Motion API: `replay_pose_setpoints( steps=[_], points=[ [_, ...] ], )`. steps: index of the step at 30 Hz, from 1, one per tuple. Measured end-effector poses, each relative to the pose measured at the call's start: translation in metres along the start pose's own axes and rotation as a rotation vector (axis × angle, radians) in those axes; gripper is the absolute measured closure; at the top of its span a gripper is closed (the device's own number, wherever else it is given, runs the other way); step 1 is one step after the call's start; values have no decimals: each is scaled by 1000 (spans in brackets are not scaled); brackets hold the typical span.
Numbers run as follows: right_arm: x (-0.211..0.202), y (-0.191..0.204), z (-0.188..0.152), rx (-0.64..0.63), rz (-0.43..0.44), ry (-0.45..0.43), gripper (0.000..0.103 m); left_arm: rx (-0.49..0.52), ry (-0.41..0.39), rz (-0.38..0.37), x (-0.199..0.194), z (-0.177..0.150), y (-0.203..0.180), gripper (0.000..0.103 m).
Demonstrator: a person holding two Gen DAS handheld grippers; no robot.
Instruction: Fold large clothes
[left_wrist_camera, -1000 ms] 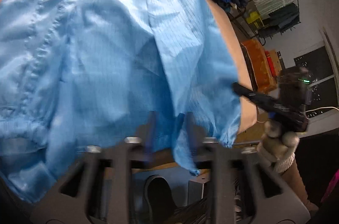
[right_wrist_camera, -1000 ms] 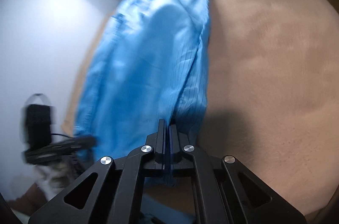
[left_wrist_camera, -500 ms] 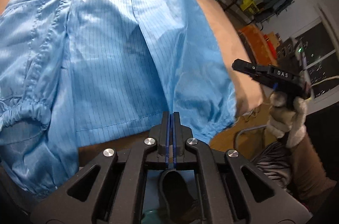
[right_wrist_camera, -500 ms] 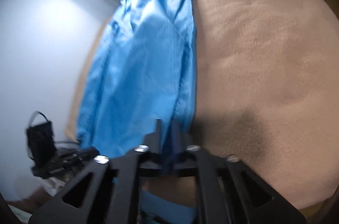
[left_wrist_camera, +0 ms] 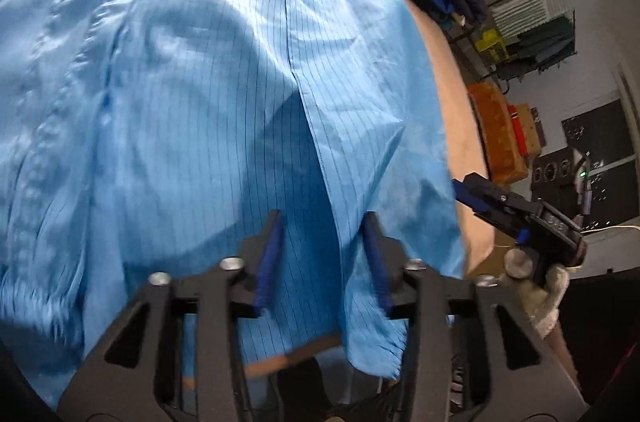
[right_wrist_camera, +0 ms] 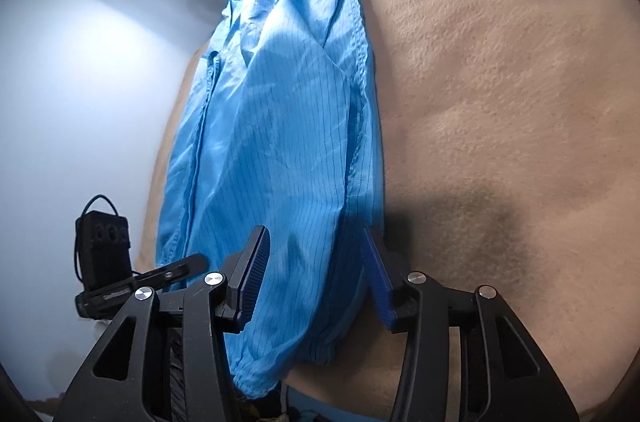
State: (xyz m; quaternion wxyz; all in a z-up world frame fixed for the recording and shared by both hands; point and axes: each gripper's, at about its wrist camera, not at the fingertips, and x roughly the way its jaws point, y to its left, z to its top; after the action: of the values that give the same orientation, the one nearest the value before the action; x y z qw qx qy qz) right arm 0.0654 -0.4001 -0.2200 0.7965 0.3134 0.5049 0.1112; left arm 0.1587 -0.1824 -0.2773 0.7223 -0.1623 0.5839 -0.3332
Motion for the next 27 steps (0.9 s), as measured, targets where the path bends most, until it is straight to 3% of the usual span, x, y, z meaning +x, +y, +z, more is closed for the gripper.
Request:
replay_pose_setpoints(
  steps=[2, 3, 8, 17, 18, 19, 21, 25, 27],
  points=[
    [9, 0, 6, 7, -25, 13, 73, -11, 3, 0, 6, 2, 1, 86],
    [8, 0, 7, 4, -41, 6, 75, -16, 1, -4, 7, 4, 0, 90],
    [-15, 2, 8, 18, 65, -53, 76, 3, -7, -6, 8, 6, -4, 97],
    [17, -6, 5, 46, -12, 52, 75, 7, -5, 3, 10, 4, -5, 101],
    [20, -5, 5, 43, -17, 64, 80, 11, -6, 2, 10, 4, -6, 102],
    [22, -2, 3, 26, -18, 73, 102, 18, -8, -1, 9, 2, -8, 103],
    [18, 9, -1, -28, -28, 67, 102, 38, -12, -9, 5, -3, -13, 103],
    [-9, 33, -9, -121, 64, -3, 102, 83, -18, -15, -5, -20, -23, 103],
    [-18, 36, -12, -143, 55, -25, 102, 106, 4, -14, -2, -26, -25, 103]
  ],
)
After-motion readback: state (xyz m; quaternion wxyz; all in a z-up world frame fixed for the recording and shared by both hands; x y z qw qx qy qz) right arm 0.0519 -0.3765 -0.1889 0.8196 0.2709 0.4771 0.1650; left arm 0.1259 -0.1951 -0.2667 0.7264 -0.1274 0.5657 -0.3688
